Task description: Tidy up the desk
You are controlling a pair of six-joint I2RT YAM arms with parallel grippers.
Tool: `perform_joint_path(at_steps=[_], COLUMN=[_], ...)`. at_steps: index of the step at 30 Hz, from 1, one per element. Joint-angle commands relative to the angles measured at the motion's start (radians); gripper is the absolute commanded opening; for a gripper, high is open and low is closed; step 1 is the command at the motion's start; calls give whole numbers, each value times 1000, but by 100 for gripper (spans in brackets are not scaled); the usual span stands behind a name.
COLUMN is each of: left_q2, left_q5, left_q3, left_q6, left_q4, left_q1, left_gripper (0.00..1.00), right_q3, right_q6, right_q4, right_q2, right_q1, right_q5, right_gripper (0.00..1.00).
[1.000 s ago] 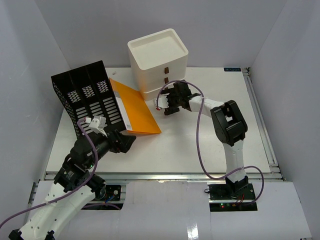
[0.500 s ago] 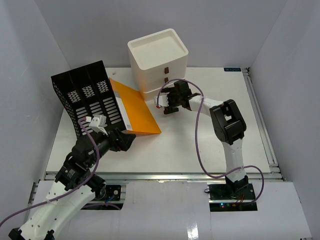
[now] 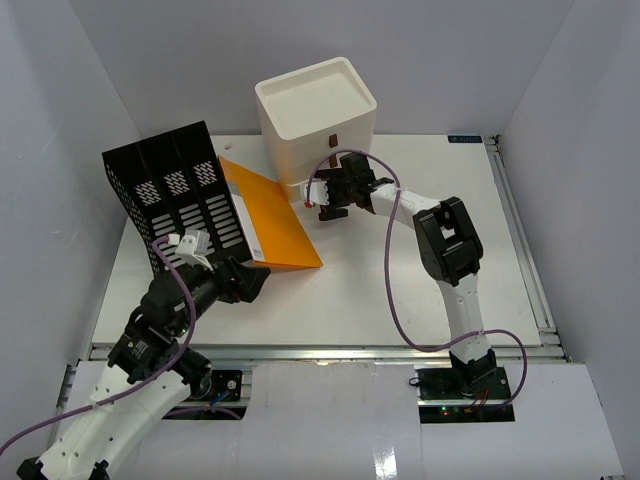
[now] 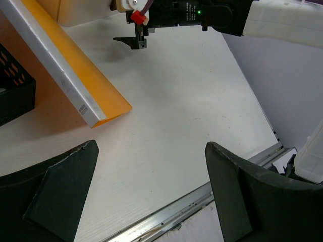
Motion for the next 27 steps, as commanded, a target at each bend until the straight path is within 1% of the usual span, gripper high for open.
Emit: perform_joint_path(at_steps=[1, 7, 12, 18, 20, 21, 24, 25, 27], left_q2=[2, 2, -3, -23, -25, -25, 2, 24, 88], left_q5=[-9, -5, -5, -26, -75, -97, -146, -161, -188], left_q3=[38, 39, 39, 19, 17, 17, 35, 52, 95], left_q6=[-7, -9, -13, 8, -6, -23, -51, -60, -85], left_q4=[-6, -5, -7, 8, 10, 11, 18, 15, -11], left_q1=[7, 7, 7, 6, 5, 6, 7, 7, 7], left_gripper=[98, 98, 98, 98, 98, 98, 98, 98, 98], right_q3=[27, -35, -50, -51, -89, -113, -198, -238, -324], right_q6=[74, 75, 102, 210, 226, 235, 368, 414, 454], right_q4=[94, 115, 136, 173, 175, 176, 169, 162, 160], right_q2=[16, -20, -34, -62, -91, -113, -238, -274, -375], right_q1=[2, 2, 2, 2, 2, 0, -11, -20, -38], right_q5=[37, 37, 30, 39, 38, 38, 52, 47, 5], right_gripper=[95, 92, 90, 90, 90, 90, 90, 90, 90])
